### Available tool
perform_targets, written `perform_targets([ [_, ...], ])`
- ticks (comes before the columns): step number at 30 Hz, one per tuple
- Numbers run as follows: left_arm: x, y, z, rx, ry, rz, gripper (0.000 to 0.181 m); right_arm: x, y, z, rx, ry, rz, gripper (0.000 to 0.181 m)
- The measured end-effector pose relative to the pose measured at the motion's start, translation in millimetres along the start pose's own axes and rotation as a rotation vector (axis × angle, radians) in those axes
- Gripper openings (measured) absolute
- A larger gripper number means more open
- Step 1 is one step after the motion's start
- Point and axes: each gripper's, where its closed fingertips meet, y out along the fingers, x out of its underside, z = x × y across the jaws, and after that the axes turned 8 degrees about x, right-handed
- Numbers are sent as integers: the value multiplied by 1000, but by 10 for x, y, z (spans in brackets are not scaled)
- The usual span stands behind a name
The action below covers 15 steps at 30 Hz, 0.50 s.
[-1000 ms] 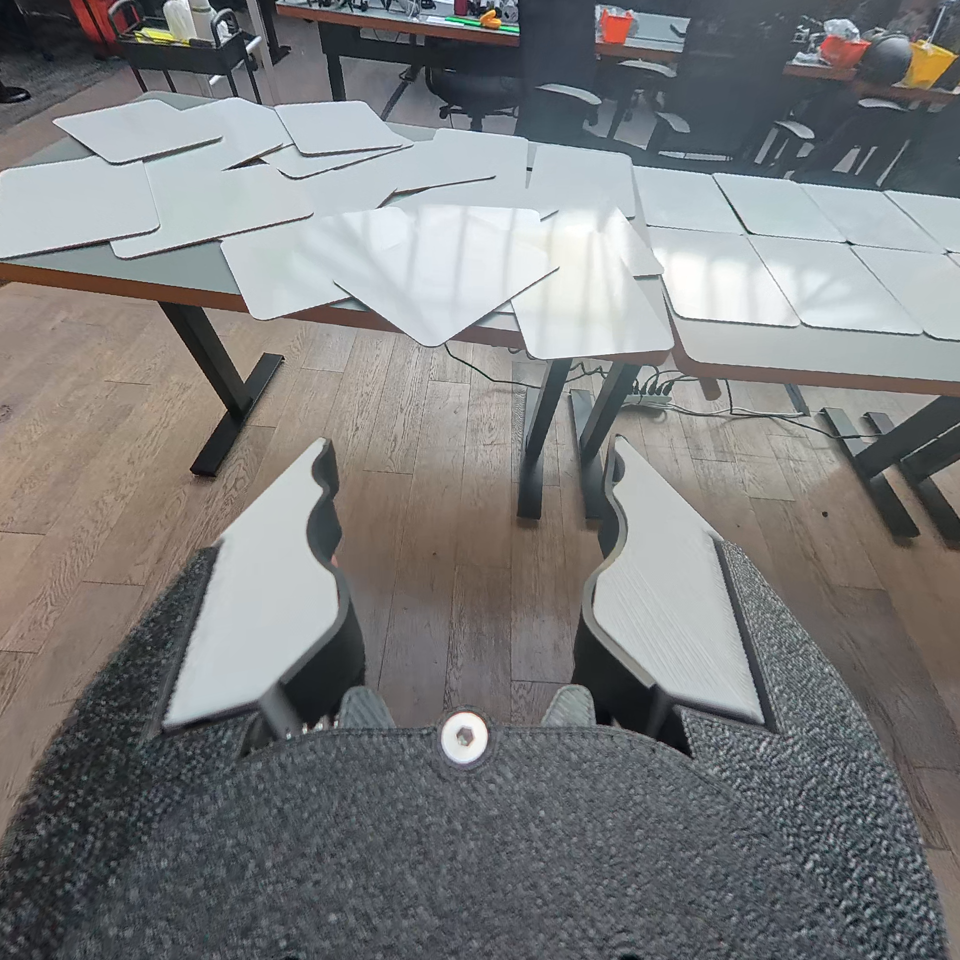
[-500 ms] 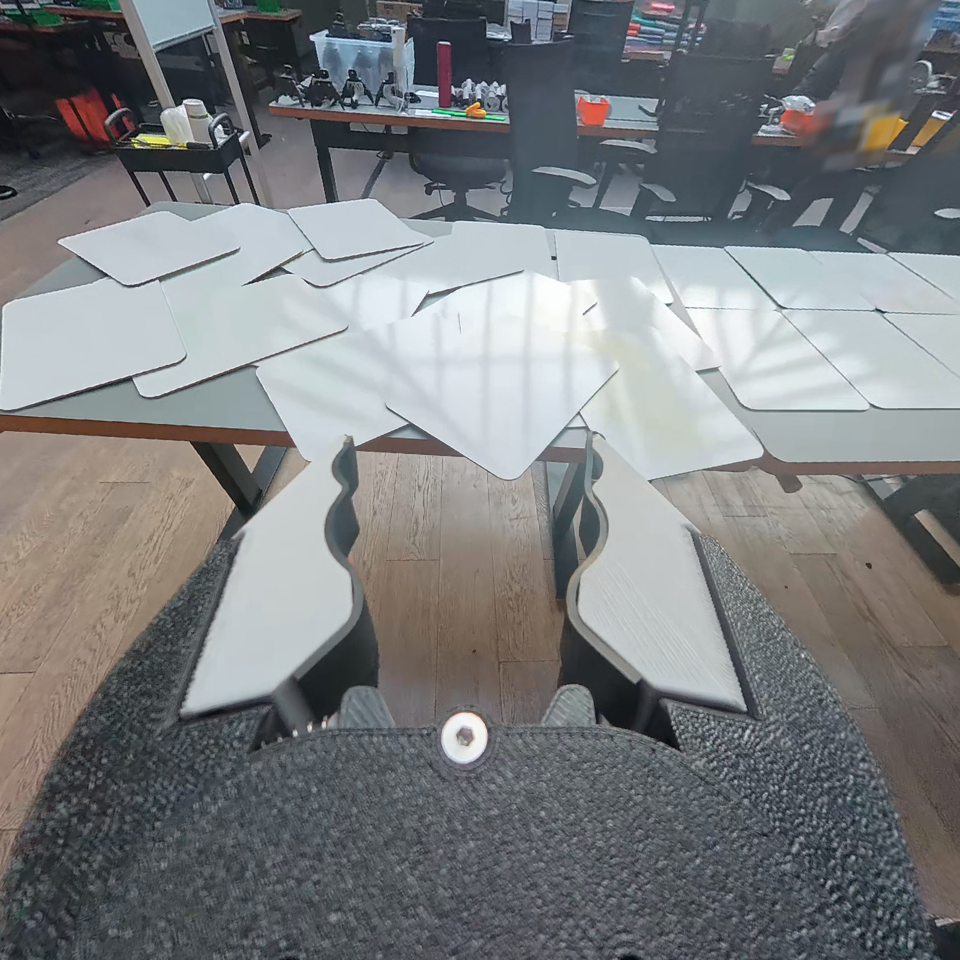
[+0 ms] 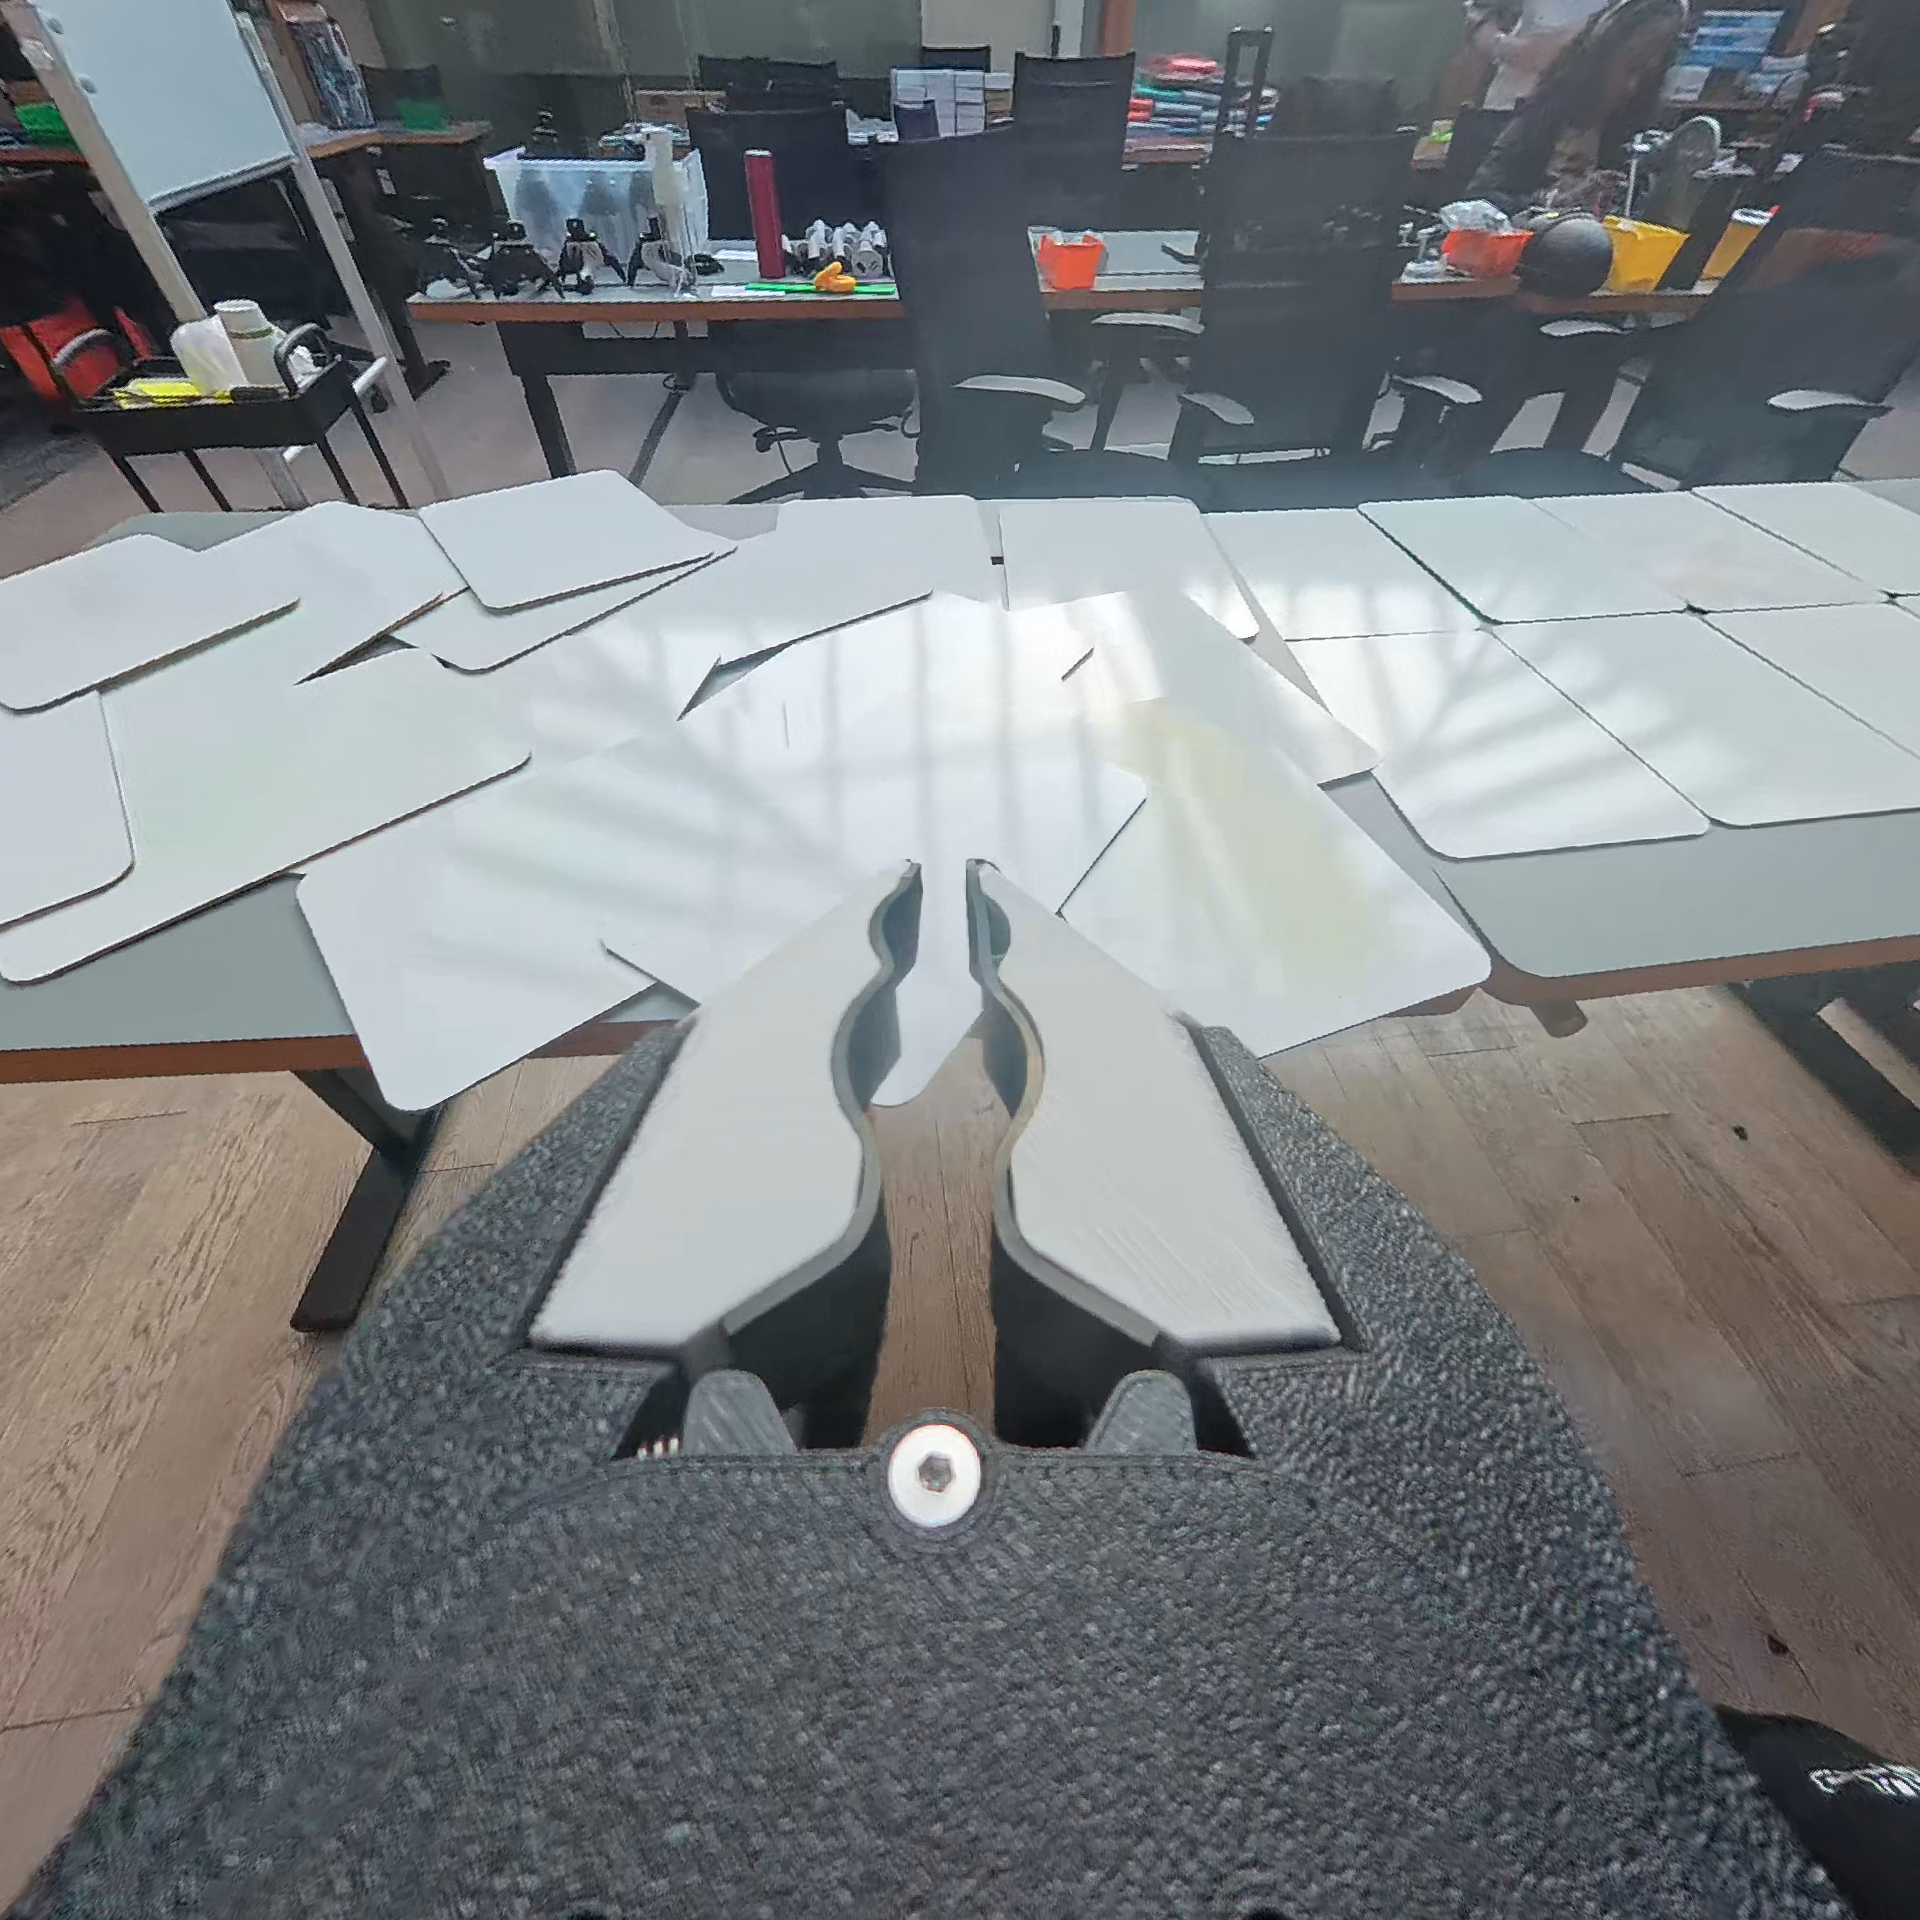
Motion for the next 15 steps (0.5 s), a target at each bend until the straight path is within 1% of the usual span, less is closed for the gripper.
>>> perform_targets([
  [1, -36, 105, 84, 0, 7, 6, 1, 13, 109, 86, -2, 5, -6, 102],
  [5, -148, 612, 504, 7, 16, 0, 1, -53, 630, 500, -22, 35, 10, 102],
  [9, -354, 1241, 1126, 23, -19, 9, 1, -231, 1122, 1121, -26, 55, 28, 98],
  [10, -426, 1422, 1318, 34, -18, 18, 1, -300, 1208, 1308, -26, 59, 45, 93],
  [12, -550, 1811, 1725, 67, 3, 37, 0, -377, 1382, 1692, -25, 42, 73, 77],
  [15, -710, 2378, 2327, 132, -6, 66, 0, -347, 1661, 2209, -53, 37, 57, 57],
])
